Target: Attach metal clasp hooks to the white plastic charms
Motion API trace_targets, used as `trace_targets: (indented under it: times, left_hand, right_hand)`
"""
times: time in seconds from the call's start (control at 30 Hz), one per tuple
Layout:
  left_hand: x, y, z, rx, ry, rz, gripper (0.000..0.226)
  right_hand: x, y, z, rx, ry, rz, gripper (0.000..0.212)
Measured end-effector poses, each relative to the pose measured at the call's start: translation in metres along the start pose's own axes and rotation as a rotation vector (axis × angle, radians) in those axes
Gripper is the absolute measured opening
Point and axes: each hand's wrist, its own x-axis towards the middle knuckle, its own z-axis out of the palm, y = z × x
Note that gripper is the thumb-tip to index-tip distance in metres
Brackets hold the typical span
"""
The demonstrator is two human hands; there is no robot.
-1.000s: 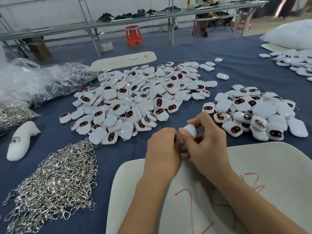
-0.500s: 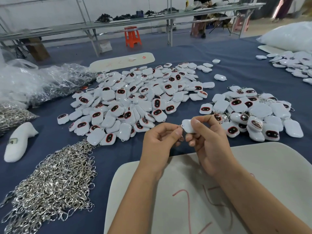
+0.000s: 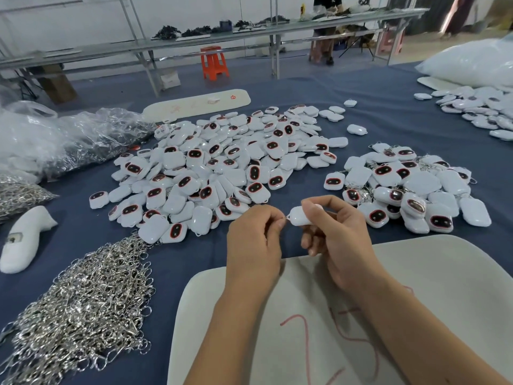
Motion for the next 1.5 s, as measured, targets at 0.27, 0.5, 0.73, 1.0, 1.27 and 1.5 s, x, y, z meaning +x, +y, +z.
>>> trace_targets:
  times: [0.27,0.5,0.73,1.0,1.27,1.5]
  left_hand:
    - [-0.006,0.005,0.011,0.253,-0.122,-0.029,0.017]
    - [0.001,0.005,0.01,-0.688,0.037,-0.41,0.013]
    - [0.001,0.007,0.011,-0.818,0.082,-0.421,0.017]
    - [0.0,0.01,0.009,-0.451,0.069,-0.212,0.017]
    - [0.0,0.008,0.009,-0.569,-0.037,-0.294,0.008]
    - [0.001,0.008,0.006,-0.633,-0.078,-0.335,0.014]
  right_hand:
    - [-0.006,0.004,0.001,-0.612,0.106,-0.322,0.011]
    - [0.001,-0.001,0.002,-0.113,0.06,-0.084,0.015]
    - [0.004,0.002,0.001,-0.076,0.06,-0.029,0.014]
    - [0.006,0.002,-0.002,0.013,0.063,0.003,0.011]
    - [0.006,-0.001,-0.005,0.092,0.015,0.047,0.012]
    - [0.004,-0.001,-0.003,0.11,-0.019,0.03,0.01]
